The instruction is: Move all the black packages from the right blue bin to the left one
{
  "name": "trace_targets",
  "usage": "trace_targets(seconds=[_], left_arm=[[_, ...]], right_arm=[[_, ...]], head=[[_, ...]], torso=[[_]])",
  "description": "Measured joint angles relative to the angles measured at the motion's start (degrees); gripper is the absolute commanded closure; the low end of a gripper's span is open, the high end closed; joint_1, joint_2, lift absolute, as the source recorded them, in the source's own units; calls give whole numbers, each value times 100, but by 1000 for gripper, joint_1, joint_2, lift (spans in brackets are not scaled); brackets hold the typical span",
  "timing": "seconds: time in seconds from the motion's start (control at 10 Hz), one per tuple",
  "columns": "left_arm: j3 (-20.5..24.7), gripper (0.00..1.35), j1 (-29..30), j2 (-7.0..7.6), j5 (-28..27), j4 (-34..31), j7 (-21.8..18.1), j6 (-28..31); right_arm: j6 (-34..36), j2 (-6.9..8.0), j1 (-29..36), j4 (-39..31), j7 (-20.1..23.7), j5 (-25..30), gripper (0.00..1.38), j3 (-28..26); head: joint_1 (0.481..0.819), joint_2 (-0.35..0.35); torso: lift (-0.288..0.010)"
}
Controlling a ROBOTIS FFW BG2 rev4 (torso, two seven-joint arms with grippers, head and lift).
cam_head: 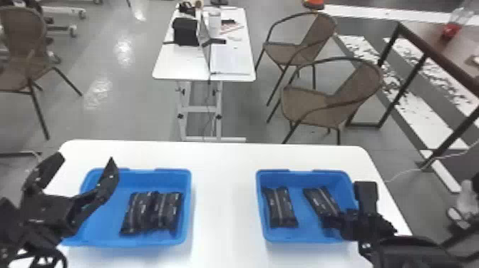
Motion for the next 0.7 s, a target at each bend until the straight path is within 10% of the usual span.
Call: trace_targets(seconds=[0.3, 0.7], left_arm=[[9, 94, 5, 0, -3, 35, -5, -16], [26, 94, -1, 0, -3, 70, -4, -73]], right_arm=[[-152, -57, -272, 445, 344, 32, 417, -1], [-330, -3, -175, 691, 286, -711, 1288, -2]], head=[[695, -115], [695, -92]], torso=[[0], [0]])
